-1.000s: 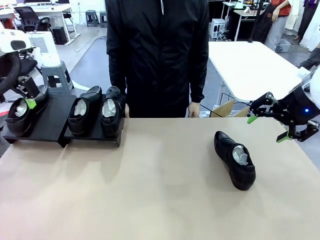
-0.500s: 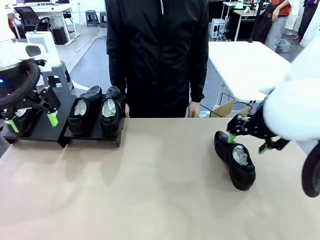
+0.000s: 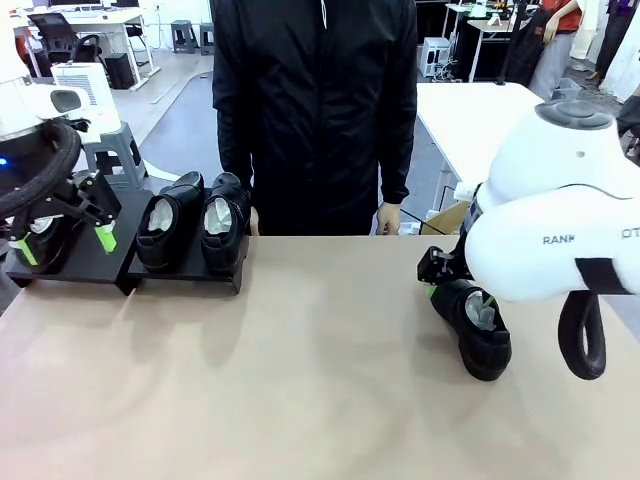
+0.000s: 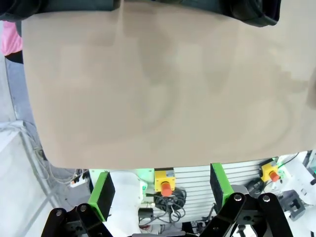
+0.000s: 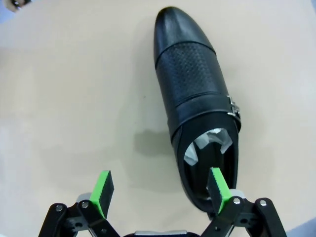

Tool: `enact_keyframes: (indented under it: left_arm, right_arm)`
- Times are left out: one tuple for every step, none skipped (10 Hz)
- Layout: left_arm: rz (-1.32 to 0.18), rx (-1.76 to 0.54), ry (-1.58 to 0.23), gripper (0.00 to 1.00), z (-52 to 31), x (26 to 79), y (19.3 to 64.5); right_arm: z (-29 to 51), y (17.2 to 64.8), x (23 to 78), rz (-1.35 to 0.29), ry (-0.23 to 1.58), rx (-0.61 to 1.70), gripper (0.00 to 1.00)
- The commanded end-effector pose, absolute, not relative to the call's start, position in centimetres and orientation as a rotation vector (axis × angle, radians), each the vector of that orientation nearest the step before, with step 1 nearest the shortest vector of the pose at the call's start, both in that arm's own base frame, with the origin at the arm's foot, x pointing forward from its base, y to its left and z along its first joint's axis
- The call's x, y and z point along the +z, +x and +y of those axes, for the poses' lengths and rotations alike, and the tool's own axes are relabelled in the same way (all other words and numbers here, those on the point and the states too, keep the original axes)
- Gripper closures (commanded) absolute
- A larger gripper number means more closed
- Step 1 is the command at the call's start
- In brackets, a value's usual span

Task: Organize the shoes by placing them on the stand.
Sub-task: Pick up one Shoe and place it in the middle of the table.

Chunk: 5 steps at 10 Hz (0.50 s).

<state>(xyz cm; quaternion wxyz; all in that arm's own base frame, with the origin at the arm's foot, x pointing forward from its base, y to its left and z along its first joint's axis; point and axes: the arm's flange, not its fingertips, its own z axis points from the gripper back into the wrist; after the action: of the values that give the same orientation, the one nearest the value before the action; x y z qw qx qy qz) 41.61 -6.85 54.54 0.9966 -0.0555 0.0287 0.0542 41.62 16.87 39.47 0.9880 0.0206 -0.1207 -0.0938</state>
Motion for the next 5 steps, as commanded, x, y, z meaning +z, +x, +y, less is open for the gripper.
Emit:
enact_keyframes:
  left_arm:
    - [0.058, 0.095, -0.117, 0.0, -6.7, 54.6, 41.6]
    - [0.058, 0.095, -0.117, 0.0, -6.7, 54.6, 41.6]
    - [0.058, 0.095, -0.117, 0.0, -6.7, 54.6, 41.6]
    - [0.058, 0.095, -0.117, 0.0, -6.7, 54.6, 41.6]
    - [0.058, 0.095, -0.117, 0.0, -6.7, 54.6, 41.6]
  right_arm:
    - [17.3, 42.9, 38.8, -0.221, -0.013, -0.205, 0.0]
    - [17.4, 42.8, 38.3, -0.2, -0.029, -0.184, 0.0]
    - [17.6, 42.7, 37.4, -0.17, -0.047, -0.163, 0.0]
    - [17.6, 42.8, 36.8, -0.15, -0.055, -0.161, 0.0]
    - [17.6, 42.8, 36.1, -0.129, -0.043, -0.143, 0.0]
